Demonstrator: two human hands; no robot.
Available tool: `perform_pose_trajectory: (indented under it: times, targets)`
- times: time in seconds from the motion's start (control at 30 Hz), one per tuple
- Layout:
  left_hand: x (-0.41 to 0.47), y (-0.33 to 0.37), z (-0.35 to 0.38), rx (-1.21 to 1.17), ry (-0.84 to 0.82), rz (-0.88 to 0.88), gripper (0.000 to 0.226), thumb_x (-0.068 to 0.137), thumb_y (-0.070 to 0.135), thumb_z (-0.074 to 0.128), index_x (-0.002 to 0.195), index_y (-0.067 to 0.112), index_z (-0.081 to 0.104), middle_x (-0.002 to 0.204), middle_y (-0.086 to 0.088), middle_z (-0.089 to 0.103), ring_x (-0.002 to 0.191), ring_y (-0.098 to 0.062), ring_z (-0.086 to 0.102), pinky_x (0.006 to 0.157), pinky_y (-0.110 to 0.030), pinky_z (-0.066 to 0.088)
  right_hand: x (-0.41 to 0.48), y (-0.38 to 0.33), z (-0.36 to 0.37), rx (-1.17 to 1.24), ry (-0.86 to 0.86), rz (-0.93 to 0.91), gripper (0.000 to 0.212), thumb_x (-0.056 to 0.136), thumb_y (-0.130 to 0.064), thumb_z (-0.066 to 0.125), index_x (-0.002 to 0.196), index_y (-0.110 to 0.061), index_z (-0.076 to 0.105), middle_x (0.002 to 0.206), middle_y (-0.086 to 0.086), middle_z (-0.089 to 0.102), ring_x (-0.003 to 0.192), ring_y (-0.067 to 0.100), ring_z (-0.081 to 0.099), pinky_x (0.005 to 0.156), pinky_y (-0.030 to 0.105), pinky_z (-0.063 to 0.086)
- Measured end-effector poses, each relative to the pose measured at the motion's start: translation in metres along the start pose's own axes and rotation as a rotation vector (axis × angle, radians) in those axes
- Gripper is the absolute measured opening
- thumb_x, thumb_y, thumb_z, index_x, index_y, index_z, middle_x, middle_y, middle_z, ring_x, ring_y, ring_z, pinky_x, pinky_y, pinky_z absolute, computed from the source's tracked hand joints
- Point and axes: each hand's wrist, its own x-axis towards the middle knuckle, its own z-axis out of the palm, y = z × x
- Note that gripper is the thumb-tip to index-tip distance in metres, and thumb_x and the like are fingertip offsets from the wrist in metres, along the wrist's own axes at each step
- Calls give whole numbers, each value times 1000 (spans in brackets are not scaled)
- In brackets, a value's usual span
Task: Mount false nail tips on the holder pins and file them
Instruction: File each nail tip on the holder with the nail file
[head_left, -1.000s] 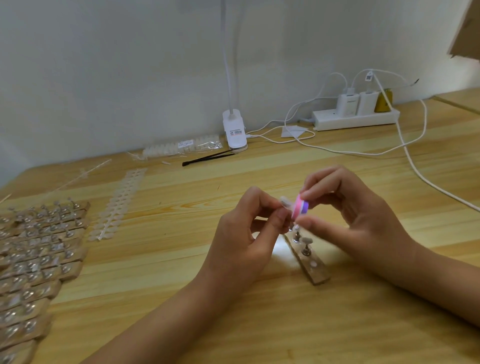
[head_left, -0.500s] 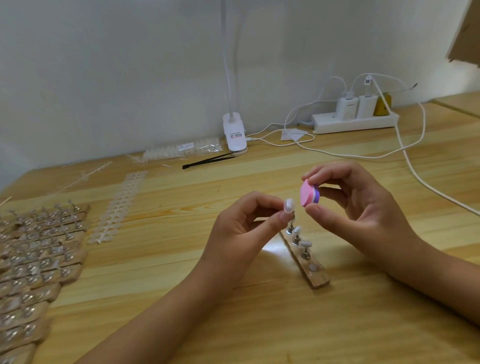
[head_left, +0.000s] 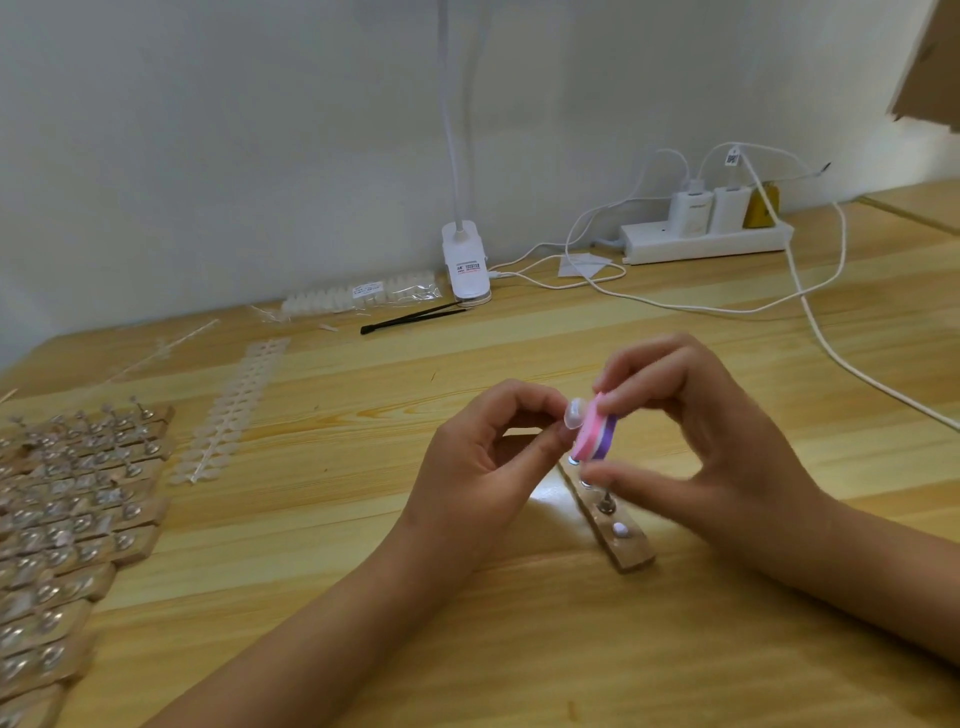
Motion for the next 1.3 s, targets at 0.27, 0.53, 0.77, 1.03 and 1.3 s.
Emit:
perform_pose_trajectory:
  times: [0.27, 0.53, 0.77, 1.03, 1.3]
  targets:
    - [-2, 1, 1, 89, 25, 22, 23, 89, 30, 70, 98, 8, 67, 95, -7, 69, 94, -23, 69, 83, -38, 58, -1, 1, 1, -41, -5, -33, 31, 80, -31, 76, 101, -19, 56, 107, 1, 54, 100, 23, 59, 85, 32, 52]
    - [-2, -1, -1, 106, 2, 49, 15, 89, 22, 67, 97, 11, 66, 95, -6, 68, 94, -22, 68, 83, -33, 57, -1, 1, -2, -46, -16, -66, 29, 82, -32, 74, 103, -22, 56, 107, 0, 54, 99, 23, 59, 85, 34, 51]
    - [-2, -3, -2, 130, -7, 58, 10, 89, 14, 65, 98, 9, 66, 96, -7, 68, 94, -24, 68, 83, -35, 57, -2, 4, -2, -16, -40, -51, 29, 85, -34, 73, 105, -21, 56, 109, 1, 54, 100, 26, 60, 87, 34, 51]
    - [-1, 0, 1, 82, 20, 17, 13, 88, 21, 68, 94, 9, 67, 91, -2, 68, 88, -13, 68, 80, -25, 55, 6, 19, -13, 98, 85, 217, 27, 81, -33, 70, 104, -23, 59, 109, -5, 59, 106, 18, 63, 93, 21, 50]
    - [-1, -1, -2, 49, 16, -35, 7, 90, 10, 69, 96, 12, 71, 91, 3, 69, 88, -10, 67, 76, -19, 51, 5, 33, -24, -544, -317, 335, 22, 87, -15, 67, 106, -26, 65, 117, -7, 56, 118, 18, 45, 97, 6, 23]
